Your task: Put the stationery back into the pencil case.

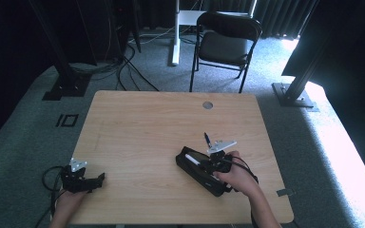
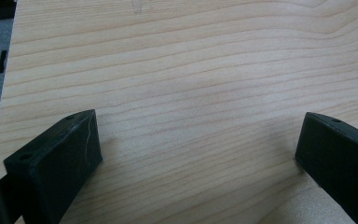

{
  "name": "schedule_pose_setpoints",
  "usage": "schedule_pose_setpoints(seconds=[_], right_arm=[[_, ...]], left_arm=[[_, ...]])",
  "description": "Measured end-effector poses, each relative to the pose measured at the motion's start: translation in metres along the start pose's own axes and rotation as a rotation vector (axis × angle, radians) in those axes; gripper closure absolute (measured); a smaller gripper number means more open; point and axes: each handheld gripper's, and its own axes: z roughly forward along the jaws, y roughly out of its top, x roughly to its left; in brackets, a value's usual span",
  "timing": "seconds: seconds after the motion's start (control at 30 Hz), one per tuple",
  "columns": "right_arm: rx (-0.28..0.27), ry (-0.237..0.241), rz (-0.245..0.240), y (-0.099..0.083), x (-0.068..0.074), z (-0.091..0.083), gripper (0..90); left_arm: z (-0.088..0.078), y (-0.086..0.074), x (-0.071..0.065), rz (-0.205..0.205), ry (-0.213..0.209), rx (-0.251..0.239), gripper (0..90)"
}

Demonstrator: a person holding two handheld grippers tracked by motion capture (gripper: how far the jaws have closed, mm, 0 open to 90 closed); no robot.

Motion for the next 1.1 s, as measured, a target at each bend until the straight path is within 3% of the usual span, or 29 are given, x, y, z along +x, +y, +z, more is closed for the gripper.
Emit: schedule_pose_setpoints(seconds=[0.77,1.1], right_arm=[[0.109,-0.028,-0.011,0.009,0.005,0.029,78.4],[0.145,-0.022,-0.028,0.009,0.008,0.033,77.0]], left_arm=[[0.000,0.000,0.000,0.000,0.000,0.000,0.4],[0.000,0.000,0.000,-0.002,0.000,-0.002,0.4]])
